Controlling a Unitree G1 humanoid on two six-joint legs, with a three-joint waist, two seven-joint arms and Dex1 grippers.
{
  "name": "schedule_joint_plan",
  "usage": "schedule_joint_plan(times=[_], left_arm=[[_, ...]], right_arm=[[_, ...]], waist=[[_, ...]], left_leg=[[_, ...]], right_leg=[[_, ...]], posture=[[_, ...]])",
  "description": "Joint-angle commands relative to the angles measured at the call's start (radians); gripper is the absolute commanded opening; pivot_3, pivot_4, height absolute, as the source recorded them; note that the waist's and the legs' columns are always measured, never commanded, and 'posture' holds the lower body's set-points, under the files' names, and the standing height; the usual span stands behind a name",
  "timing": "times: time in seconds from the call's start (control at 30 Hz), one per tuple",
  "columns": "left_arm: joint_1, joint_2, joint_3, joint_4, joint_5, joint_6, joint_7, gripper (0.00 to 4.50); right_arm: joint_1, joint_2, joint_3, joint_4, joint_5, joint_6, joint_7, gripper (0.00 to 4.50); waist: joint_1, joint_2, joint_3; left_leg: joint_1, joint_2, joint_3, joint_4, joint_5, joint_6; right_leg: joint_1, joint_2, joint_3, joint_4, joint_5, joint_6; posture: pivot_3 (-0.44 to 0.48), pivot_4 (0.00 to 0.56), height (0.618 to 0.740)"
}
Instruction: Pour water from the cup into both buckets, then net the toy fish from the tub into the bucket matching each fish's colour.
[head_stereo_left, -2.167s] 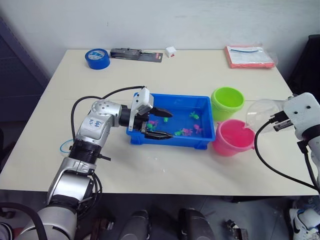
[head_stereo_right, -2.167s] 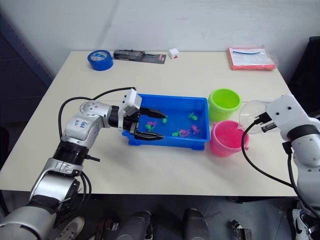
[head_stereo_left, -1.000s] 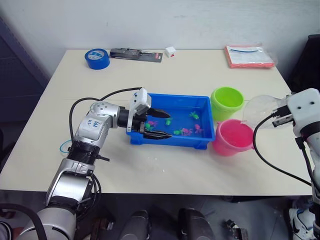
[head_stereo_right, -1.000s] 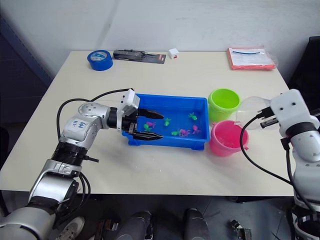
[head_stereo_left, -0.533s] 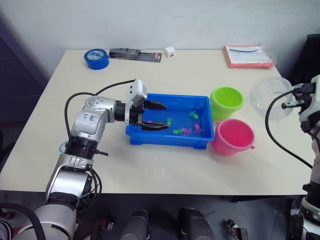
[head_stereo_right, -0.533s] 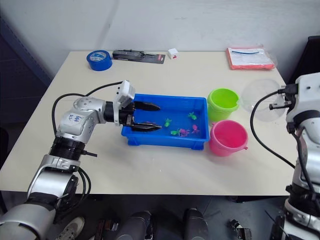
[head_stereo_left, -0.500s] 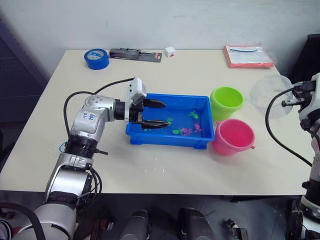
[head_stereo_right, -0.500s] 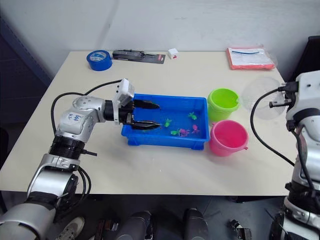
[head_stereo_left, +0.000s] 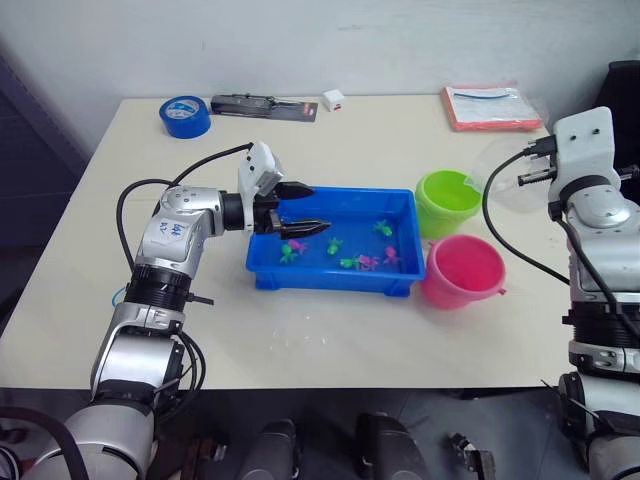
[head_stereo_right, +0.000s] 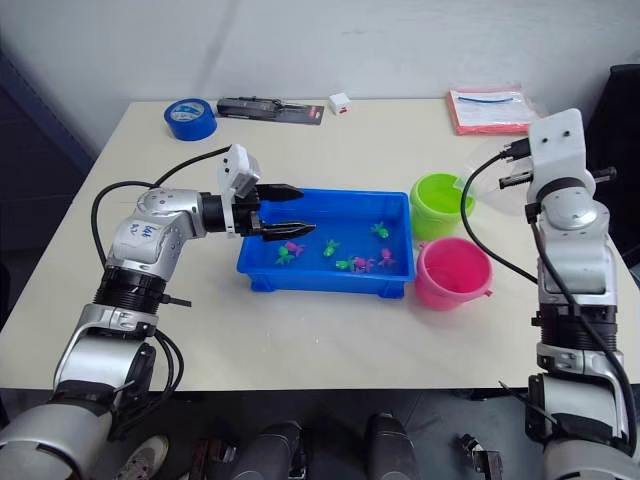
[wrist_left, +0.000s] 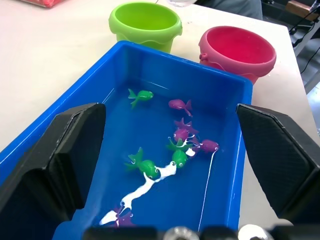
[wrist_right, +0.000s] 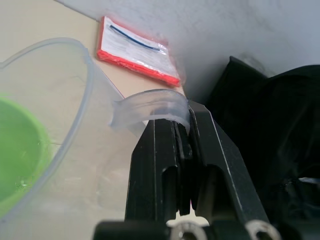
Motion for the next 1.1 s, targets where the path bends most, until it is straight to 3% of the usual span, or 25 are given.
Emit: schedule_joint_plan(times=[0.03,0.33,0.6,1.1], left_arm=[[0.005,0.000,0.008,-0.057,-0.003,0.001,0.010,4.50],[0.048,0.001,-0.001,-0.114,0.000,0.013,0.036,4.50],[0.068,0.009,-0.002,-0.150,0.000,0.028,0.052,4.50],[0.093,0.023,0.005,-0.196,-0.006,0.052,0.064,4.50]], right_arm=[[-0.050,-0.020,0.019,0.013,-0.053,-0.064,-0.035,0.66],[-0.115,-0.023,0.128,0.119,-0.166,-0.194,-0.060,0.66],[-0.122,-0.066,0.270,0.156,-0.367,-0.267,-0.100,0.66],[-0.124,-0.087,0.348,0.208,-0.556,-0.364,-0.151,0.66]], waist=[[-0.002,0.000,0.000],[0.000,0.000,0.000],[0.000,0.000,0.000],[0.000,0.000,0.000]], left_leg=[[0.000,0.000,0.000,0.000,0.000,0.000],[0.000,0.000,0.000,0.000,0.000,0.000],[0.000,0.000,0.000,0.000,0.000,0.000],[0.000,0.000,0.000,0.001,0.000,-0.001]], right_leg=[[0.000,0.000,0.000,0.000,0.000,0.000],[0.000,0.000,0.000,0.000,0.000,0.000],[0.000,0.000,0.000,0.000,0.000,0.000],[0.000,0.000,0.000,0.000,0.000,0.000]], posture=[[0.000,0.150,0.737],[0.000,0.150,0.737],[0.000,0.150,0.737],[0.000,0.150,0.737]])
